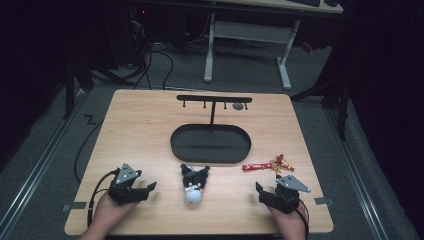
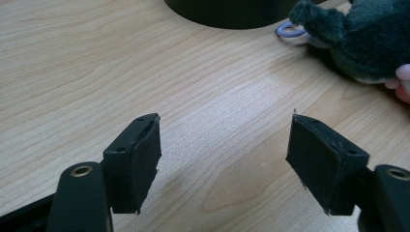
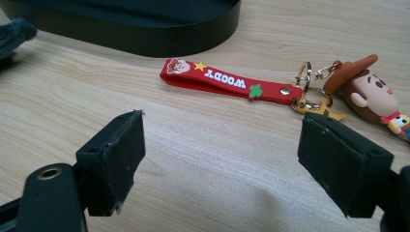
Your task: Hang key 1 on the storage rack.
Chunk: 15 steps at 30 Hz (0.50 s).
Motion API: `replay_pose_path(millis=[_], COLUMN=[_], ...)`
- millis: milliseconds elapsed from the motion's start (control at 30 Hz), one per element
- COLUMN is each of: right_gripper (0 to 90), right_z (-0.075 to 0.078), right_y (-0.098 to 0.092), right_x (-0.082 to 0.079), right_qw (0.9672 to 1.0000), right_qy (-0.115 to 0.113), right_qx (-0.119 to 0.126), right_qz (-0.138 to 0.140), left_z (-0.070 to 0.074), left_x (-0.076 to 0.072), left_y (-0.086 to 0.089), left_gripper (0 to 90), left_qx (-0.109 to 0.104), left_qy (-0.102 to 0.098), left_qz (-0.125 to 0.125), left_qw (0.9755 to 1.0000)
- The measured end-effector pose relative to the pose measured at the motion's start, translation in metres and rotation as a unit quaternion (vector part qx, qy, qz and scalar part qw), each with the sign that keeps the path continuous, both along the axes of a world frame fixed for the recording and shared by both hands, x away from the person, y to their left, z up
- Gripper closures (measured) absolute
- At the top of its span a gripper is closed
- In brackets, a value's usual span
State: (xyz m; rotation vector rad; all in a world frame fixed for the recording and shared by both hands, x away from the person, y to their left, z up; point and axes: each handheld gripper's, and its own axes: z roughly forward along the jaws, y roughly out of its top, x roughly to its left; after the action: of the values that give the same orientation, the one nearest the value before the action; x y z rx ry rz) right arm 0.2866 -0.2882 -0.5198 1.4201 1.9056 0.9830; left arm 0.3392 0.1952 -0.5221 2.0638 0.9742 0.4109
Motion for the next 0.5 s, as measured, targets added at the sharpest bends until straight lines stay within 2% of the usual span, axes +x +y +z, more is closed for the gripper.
replay_pose_path(millis=[267, 367, 500], right_gripper=[17.2, 18.9, 19.3], right_z=[0.0012, 0.0018, 0.0026], right_y=[-0.0009, -0.0018, -0.0003], right_x=[0.0002, 0.0002, -0.0007], right_qw=[1.0, 1.0, 1.0], right_qy=[-0.002, 0.004, 0.003], right_qx=[-0.002, 0.003, -0.001], right_qz=[-0.002, 0.005, 0.008], left_z=[-0.0015, -0.0017, -0.0023], left_x=[0.0006, 0.0008, 0.001], left_y=[-0.001, -0.0007, -0.001], left_gripper=[27.9, 27.9, 27.8], left_qx=[0.005, 0.005, 0.007], left_qy=[0.005, 0.006, 0.007], left_qz=[-0.004, -0.005, -0.006], left_qw=[1.0, 1.0, 0.9999])
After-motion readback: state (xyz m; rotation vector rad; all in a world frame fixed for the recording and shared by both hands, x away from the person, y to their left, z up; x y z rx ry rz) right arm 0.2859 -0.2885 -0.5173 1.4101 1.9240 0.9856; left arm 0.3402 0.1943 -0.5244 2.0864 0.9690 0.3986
